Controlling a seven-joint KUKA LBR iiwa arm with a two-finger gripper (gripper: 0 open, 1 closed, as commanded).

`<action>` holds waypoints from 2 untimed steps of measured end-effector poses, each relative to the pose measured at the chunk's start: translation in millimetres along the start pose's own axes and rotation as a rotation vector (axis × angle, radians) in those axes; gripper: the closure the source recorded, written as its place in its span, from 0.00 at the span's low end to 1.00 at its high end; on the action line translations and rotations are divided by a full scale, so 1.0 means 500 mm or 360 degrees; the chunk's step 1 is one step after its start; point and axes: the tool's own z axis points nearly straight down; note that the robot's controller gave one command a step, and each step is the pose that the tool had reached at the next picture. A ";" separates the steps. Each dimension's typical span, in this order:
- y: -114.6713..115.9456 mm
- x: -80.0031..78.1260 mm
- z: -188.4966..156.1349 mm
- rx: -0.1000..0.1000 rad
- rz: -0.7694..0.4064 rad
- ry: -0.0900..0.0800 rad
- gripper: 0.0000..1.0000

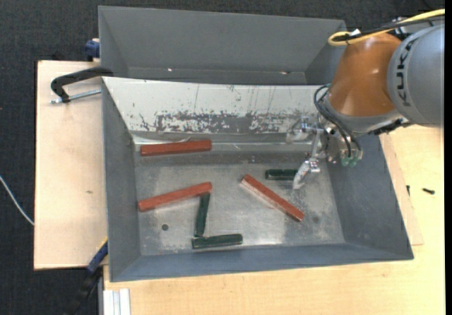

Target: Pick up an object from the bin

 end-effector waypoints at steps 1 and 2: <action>0.034 0.001 -0.015 -0.0002 0.0102 0.0003 0.00; 0.035 0.005 -0.064 -0.0002 0.0159 -0.0004 0.00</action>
Offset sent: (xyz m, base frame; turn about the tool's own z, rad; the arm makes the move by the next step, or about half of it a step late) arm -0.0116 0.0154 0.0061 0.1557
